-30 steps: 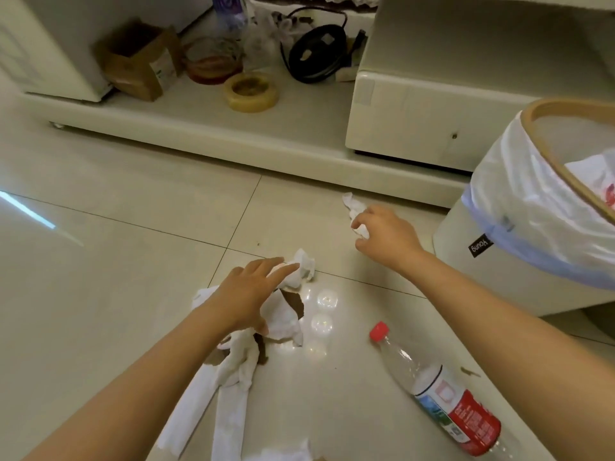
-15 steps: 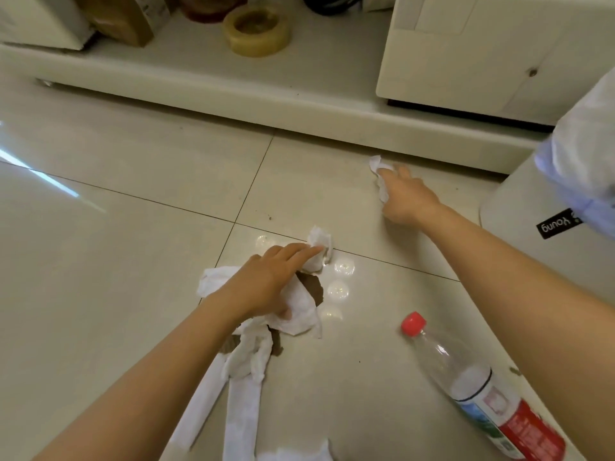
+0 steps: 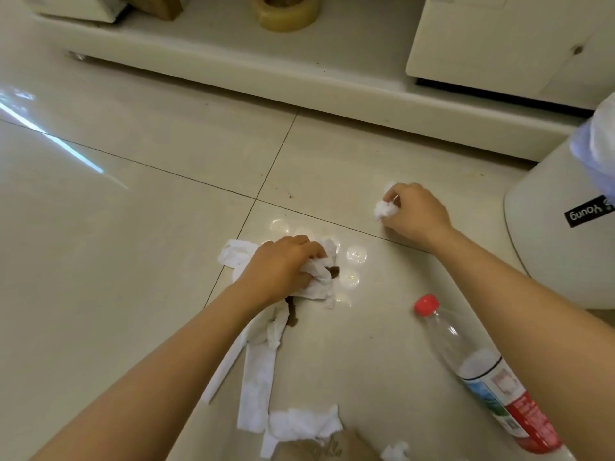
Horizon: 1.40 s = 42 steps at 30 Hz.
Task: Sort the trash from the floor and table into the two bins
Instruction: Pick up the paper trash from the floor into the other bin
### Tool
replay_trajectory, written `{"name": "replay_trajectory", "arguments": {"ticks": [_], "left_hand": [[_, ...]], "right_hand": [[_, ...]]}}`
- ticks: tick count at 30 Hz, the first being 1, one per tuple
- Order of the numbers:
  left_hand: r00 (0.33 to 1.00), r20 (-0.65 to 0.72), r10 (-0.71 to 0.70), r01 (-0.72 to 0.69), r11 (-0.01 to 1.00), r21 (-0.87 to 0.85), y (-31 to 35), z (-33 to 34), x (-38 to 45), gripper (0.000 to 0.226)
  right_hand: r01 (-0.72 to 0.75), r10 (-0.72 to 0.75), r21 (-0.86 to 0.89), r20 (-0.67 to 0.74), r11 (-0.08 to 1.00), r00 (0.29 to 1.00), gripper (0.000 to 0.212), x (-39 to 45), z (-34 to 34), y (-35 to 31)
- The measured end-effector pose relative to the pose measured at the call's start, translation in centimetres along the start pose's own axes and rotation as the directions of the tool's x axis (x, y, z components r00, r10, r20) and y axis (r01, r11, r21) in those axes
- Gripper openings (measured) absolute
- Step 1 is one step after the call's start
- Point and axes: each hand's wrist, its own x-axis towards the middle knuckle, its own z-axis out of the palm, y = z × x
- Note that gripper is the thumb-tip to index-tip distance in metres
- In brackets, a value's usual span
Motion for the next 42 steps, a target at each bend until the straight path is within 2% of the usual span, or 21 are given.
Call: {"name": "replay_trajectory", "arguments": {"ticks": [2,4,6,9,13,19,21,22,24,26,28,29,31,32,36,42], "left_hand": [[0.999,-0.019,-0.027,0.025,0.996,-0.09,0.5,-0.4,-0.7,0.033],[0.99,-0.063,-0.122,0.097,0.945,-0.311,0.7,-1.1,-1.7,0.024],[0.965,-0.121,-0.233,0.128,0.822,-0.555,0.5,-1.6,-2.5,0.017],[0.922,-0.163,-0.352,0.122,0.662,-0.739,-0.2,-2.3,-3.6,0.017],[0.884,-0.123,-0.451,0.081,0.407,-0.91,-0.6,-3.3,-5.3,0.026],[0.918,0.023,-0.397,0.034,0.022,-0.999,0.4,-4.6,-7.5,0.03],[0.916,0.064,-0.395,0.057,-0.028,-0.998,0.1,-4.3,-8.1,0.036],[0.905,0.076,-0.419,0.087,0.006,-0.996,-0.1,-4.2,-8.4,0.038],[0.881,0.069,-0.469,0.167,0.171,-0.971,-0.4,-4.0,-9.1,0.038],[0.869,0.044,-0.494,0.244,0.349,-0.905,-0.7,-3.5,-9.6,0.025],[0.86,0.036,-0.509,0.311,0.466,-0.829,-1.3,-2.8,-9.9,0.008],[0.851,0.035,-0.524,0.364,0.541,-0.758,-1.6,-2.5,-10.0,0.01],[0.848,-0.016,-0.529,0.438,0.719,-0.54,-2.9,-1.7,-9.7,0.033],[0.848,-0.025,-0.529,0.463,0.764,-0.449,-3.4,-1.4,-9.6,0.042],[0.869,0.08,-0.489,0.474,0.775,-0.418,-3.3,-1.0,-9.4,0.046],[0.891,0.126,-0.437,0.452,0.817,-0.359,-1.8,-0.3,-8.9,0.025]], "right_hand": [[-0.015,0.013,0.039,0.034,0.999,0.999,0.022,-1.8,0.6,-0.6],[-0.031,0.021,0.129,0.078,0.991,0.997,0.026,-3.4,1.2,-1.5],[-0.058,0.034,0.254,0.096,0.966,0.995,0.028,-4.9,2.0,-2.3],[-0.069,0.041,0.41,0.075,0.909,0.996,0.025,-7.4,3.0,-3.7],[-0.087,0.04,0.512,0.102,0.854,0.994,0.025,-10.7,3.1,-5.3],[-0.067,0.011,0.527,0.108,0.847,0.994,0.024,-14.9,2.2,-6.4],[-0.063,0.007,0.52,0.109,0.852,0.994,0.025,-15.8,1.9,-6.5],[-0.062,0.007,0.517,0.109,0.854,0.994,0.025,-16.2,1.8,-6.6],[-0.052,-0.002,0.502,0.107,0.864,0.994,0.024,-17.0,1.7,-6.8],[-0.038,-0.018,0.481,0.11,0.876,0.994,0.023,-17.6,1.7,-6.9],[-0.028,-0.029,0.453,0.118,0.891,0.993,0.023,-18.1,1.7,-7.0],[-0.021,-0.035,0.438,0.12,0.899,0.992,0.024,-18.3,1.7,-7.1],[-0.003,-0.052,0.414,0.121,0.91,0.991,0.024,-18.7,1.8,-7.3],[0.009,-0.063,0.405,0.12,0.914,0.991,0.024,-18.9,1.8,-7.4],[0.05,-0.104,0.375,0.125,0.926,0.987,0.023,-19.7,2.0,-7.5],[0.082,-0.123,0.323,0.107,0.943,0.987,0.022,-20.2,1.3,-7.1]]}}
